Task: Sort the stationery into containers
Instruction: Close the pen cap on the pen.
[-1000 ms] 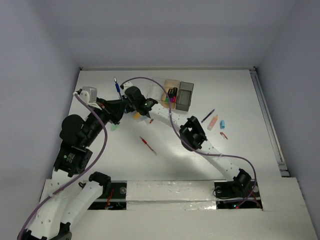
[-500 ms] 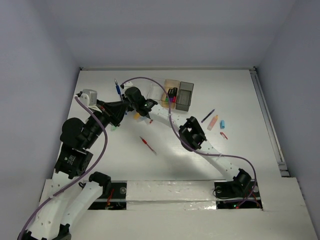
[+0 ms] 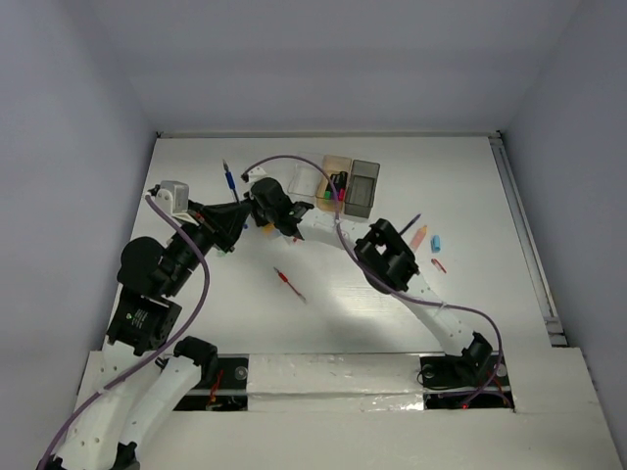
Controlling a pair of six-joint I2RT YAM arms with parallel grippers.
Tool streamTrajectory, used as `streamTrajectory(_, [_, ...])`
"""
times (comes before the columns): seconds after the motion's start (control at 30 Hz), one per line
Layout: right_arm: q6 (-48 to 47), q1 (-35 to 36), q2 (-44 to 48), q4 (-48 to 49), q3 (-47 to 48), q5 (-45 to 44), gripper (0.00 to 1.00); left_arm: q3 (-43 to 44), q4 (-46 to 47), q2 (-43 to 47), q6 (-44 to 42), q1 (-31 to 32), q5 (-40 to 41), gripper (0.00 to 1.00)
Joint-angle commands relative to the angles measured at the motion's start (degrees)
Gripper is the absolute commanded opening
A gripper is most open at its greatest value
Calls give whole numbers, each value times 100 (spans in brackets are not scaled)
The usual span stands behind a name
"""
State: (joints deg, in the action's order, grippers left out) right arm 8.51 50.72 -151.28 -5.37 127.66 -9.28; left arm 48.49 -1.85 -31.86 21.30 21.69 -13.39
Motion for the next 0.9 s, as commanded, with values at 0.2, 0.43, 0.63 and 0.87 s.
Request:
streamTrajectory(0.2, [475,122,1013,1169,-971,514,2,-147,273,101,6,19,178,0])
streamTrajectory(0.43, [888,122,1135,1388,-626,550,3,-112,193,224,-56,19,258,0])
streamTrajectory(0.63, [1222,122,3295,2259,-3769,120,4,-217,307,189,58,19,-85,0])
streamTrajectory(0.87, [1978,122,5626,1742,-7156,-671,6,-629,597,48,181,19,-568,0])
